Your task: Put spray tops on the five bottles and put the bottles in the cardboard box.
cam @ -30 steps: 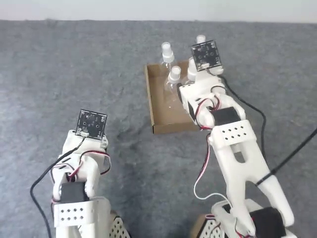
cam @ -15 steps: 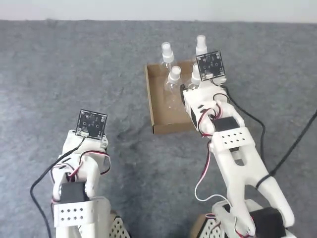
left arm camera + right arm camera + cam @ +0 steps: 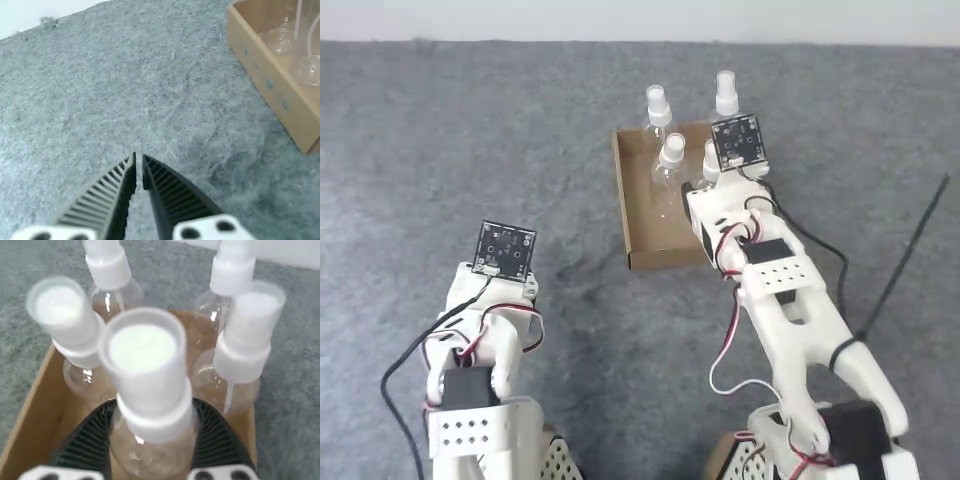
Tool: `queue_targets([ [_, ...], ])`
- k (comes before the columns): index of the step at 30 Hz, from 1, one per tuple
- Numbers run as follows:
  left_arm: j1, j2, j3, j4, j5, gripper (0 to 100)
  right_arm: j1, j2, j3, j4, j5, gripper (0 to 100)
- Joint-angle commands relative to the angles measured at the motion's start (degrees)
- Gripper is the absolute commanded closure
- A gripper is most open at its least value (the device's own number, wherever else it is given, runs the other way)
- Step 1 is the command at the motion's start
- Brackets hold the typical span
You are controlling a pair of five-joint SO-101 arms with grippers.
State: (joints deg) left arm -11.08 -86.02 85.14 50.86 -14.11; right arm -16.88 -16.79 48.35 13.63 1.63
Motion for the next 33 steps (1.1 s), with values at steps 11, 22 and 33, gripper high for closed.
queue_targets([
  [11, -0.1, -1.1, -0.5, -1.7, -0.2, 99, -0.4, 0.5, -0.3, -1.5, 0.4, 99.3],
  [22, -0.1, -1.1, -0.5, -1.6, -0.2, 99, 0.0, 0.5, 5.6, -8.6, 1.0, 99.3],
  [33, -0.1, -1.1, -0.5, -1.6, -0.2, 99, 0.0, 0.0, 6.0, -8.6, 1.0, 99.1],
])
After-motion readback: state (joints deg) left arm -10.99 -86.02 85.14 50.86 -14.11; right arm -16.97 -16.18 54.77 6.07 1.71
